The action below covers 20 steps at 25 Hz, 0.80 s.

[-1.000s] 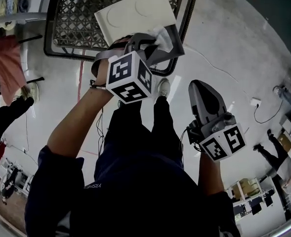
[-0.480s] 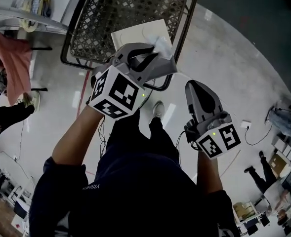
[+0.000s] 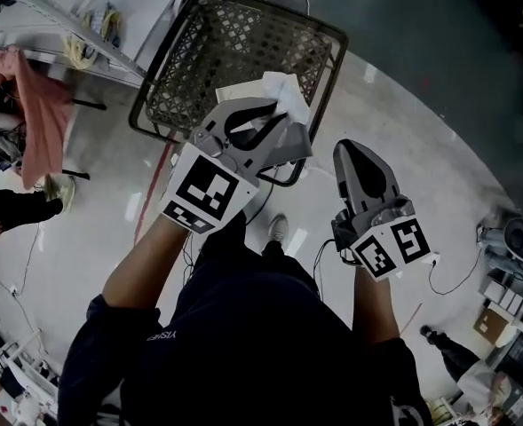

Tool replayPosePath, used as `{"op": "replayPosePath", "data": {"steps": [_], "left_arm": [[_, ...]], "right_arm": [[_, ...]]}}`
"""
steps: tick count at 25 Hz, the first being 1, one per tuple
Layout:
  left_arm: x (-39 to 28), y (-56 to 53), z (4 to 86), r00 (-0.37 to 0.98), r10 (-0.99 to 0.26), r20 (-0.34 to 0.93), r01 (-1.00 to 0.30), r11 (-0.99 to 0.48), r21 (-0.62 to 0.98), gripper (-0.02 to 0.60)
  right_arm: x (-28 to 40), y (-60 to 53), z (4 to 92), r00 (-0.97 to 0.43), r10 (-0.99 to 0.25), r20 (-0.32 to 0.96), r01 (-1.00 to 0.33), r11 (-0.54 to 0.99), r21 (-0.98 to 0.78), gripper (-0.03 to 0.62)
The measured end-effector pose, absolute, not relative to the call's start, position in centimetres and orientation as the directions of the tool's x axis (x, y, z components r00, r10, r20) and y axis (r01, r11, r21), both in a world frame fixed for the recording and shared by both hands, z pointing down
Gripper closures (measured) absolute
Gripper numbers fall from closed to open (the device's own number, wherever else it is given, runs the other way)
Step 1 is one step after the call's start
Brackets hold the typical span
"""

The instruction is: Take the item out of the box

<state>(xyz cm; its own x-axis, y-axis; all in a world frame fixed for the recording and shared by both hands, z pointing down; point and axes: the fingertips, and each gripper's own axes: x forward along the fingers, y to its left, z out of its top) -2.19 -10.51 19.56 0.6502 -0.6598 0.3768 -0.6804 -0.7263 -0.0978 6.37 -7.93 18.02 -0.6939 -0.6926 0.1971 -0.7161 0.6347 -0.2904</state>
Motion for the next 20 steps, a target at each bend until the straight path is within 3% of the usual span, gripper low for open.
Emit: {"op": "replayPosePath", "data": {"steps": [20], "left_arm": [[-3.2,-6.5,12.0,0.637,-0.741,0.213,-0.747,-0.662,-0.067,0.526]], "right_arm": [[4.7,-5.9,9.5,-0.738,-0.672,0.07,-0.674,0.726,-0.136,0.571]]}}
